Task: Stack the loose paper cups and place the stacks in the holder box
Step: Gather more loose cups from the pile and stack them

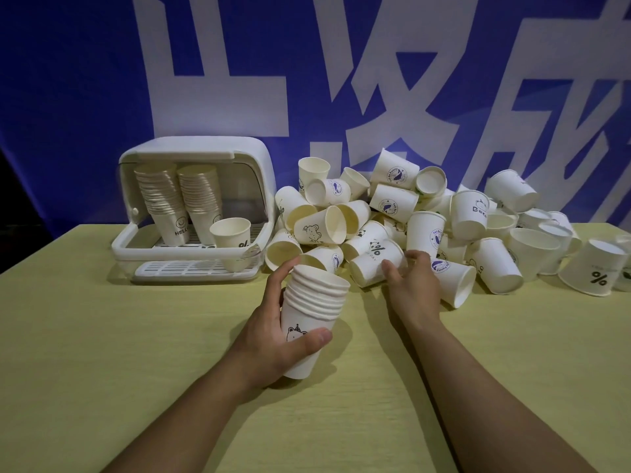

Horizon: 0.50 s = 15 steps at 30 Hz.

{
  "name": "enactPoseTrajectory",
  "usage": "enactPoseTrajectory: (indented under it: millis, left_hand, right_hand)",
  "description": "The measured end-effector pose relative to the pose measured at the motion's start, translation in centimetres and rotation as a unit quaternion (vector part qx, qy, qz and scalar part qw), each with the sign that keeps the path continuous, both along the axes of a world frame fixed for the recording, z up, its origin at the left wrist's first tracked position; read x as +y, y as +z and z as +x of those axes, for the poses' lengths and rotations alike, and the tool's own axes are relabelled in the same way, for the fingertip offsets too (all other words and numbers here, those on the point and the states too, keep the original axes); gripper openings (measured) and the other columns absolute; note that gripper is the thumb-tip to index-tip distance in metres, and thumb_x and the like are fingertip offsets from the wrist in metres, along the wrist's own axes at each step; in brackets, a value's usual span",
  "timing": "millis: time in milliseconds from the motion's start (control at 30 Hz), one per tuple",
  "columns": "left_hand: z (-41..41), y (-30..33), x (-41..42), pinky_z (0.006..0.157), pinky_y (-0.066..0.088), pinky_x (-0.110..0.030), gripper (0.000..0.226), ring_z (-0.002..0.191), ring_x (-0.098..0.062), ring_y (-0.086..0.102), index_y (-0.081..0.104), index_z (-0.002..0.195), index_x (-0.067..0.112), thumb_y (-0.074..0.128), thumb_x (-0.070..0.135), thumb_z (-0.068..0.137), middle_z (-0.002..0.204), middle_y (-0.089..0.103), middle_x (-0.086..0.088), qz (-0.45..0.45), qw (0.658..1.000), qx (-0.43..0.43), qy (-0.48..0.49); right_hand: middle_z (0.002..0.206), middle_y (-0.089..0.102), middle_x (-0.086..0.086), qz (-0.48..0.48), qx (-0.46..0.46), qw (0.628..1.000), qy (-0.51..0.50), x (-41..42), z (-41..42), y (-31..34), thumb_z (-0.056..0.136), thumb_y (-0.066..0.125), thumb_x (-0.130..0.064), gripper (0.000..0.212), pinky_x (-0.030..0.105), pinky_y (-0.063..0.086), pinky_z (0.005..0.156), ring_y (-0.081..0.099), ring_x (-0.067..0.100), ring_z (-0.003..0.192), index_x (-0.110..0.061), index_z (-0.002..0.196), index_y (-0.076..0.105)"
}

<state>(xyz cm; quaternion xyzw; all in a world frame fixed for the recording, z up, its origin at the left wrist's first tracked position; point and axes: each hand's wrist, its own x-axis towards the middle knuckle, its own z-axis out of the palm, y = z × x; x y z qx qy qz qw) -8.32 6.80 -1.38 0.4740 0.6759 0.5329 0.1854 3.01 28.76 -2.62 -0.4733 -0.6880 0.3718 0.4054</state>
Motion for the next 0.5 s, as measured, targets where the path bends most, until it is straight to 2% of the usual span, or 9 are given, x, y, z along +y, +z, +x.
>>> enactPoseTrajectory:
  millis: [67, 100, 133, 200, 267, 333, 400, 500]
  left_hand:
    - [0.0, 0.1, -0.1, 0.082, 0.050, -0.021, 0.097, 0.107, -0.001, 0.065, 0.018, 0.131, 0.078, 0.078, 0.060, 0.057, 0.123, 0.065, 0.022, -0.002, 1.000, -0.002, -0.004]
    - [0.1, 0.1, -0.1, 0.082, 0.050, -0.021, 0.097, 0.107, -0.001, 0.065, 0.018, 0.132, 0.078, 0.078, 0.060, 0.058, 0.122, 0.065, 0.024, -0.003, 1.000, -0.002, -0.006]
    - [0.1, 0.1, -0.1, 0.083, 0.050, -0.023, 0.097, 0.107, -0.002, 0.066, 0.018, 0.132, 0.077, 0.078, 0.059, 0.058, 0.122, 0.065, 0.024, -0.003, 1.000, -0.002, -0.006]
    - [0.0, 0.0, -0.1, 0.084, 0.051, -0.027, 0.098, 0.106, -0.004, 0.066, 0.019, 0.133, 0.076, 0.079, 0.059, 0.058, 0.122, 0.066, 0.022, -0.002, 1.000, -0.004, -0.007]
    - [-0.1, 0.0, -0.1, 0.087, 0.053, -0.032, 0.099, 0.106, -0.006, 0.067, 0.019, 0.135, 0.075, 0.079, 0.059, 0.058, 0.122, 0.067, 0.020, -0.003, 1.000, -0.001, -0.008]
    - [-0.1, 0.0, -0.2, 0.089, 0.055, -0.036, 0.099, 0.105, -0.006, 0.067, 0.019, 0.135, 0.075, 0.079, 0.058, 0.059, 0.121, 0.066, 0.022, -0.006, 1.000, 0.006, -0.008]
    - [-0.1, 0.1, -0.2, 0.089, 0.055, -0.036, 0.099, 0.104, -0.004, 0.067, 0.018, 0.135, 0.077, 0.079, 0.059, 0.059, 0.119, 0.065, 0.028, -0.012, 1.000, 0.014, -0.011]
    - [0.0, 0.2, -0.3, 0.094, 0.056, -0.042, 0.102, 0.107, -0.002, 0.065, 0.015, 0.137, 0.078, 0.079, 0.058, 0.060, 0.124, 0.060, 0.034, -0.026, 0.999, 0.032, -0.016]
  right_hand:
    - [0.079, 0.058, -0.005, 0.001, 0.015, 1.000, -0.003, 0.4, -0.1, -0.1, 0.096, 0.063, -0.031, 0.026, 0.031, 0.039, 0.075, 0.057, 0.016, 0.080, -0.014, 0.116, 0.061]
    - [0.077, 0.058, -0.003, -0.003, 0.026, 1.000, -0.005, 0.5, -0.1, -0.2, 0.097, 0.062, -0.030, 0.020, 0.031, 0.039, 0.073, 0.055, 0.013, 0.074, -0.015, 0.111, 0.064]
    - [0.081, 0.062, 0.000, -0.001, 0.031, 0.999, -0.005, 0.5, -0.2, -0.2, 0.097, 0.061, -0.029, 0.017, 0.031, 0.040, 0.073, 0.055, 0.012, 0.074, -0.018, 0.109, 0.066]
    - [0.101, 0.067, 0.007, 0.022, 0.045, 0.999, -0.009, 0.8, -0.4, -0.4, 0.096, 0.062, -0.031, 0.016, 0.031, 0.047, 0.081, 0.061, 0.016, 0.086, -0.022, 0.105, 0.072]
    - [0.116, 0.060, 0.005, 0.045, 0.111, 0.993, -0.008, 0.3, -0.4, 0.1, 0.096, 0.065, -0.029, 0.011, 0.030, 0.048, 0.094, 0.060, 0.017, 0.101, -0.024, 0.102, 0.073]
    - [0.119, 0.057, 0.003, 0.083, 0.201, 0.976, 0.005, -0.9, -0.1, 1.2, 0.096, 0.065, -0.021, 0.009, 0.025, 0.048, 0.097, 0.059, 0.014, 0.107, -0.025, 0.099, 0.072]
    - [0.120, 0.063, 0.000, 0.119, 0.277, 0.953, 0.035, -2.4, 0.2, 2.3, 0.098, 0.062, -0.017, 0.013, 0.031, 0.053, 0.094, 0.063, 0.015, 0.106, -0.027, 0.100, 0.070]
    - [0.108, 0.070, -0.012, 0.117, 0.360, 0.921, 0.096, -4.4, 0.7, 3.3, 0.100, 0.058, -0.012, 0.017, 0.036, 0.056, 0.088, 0.066, 0.012, 0.098, -0.025, 0.102, 0.069]
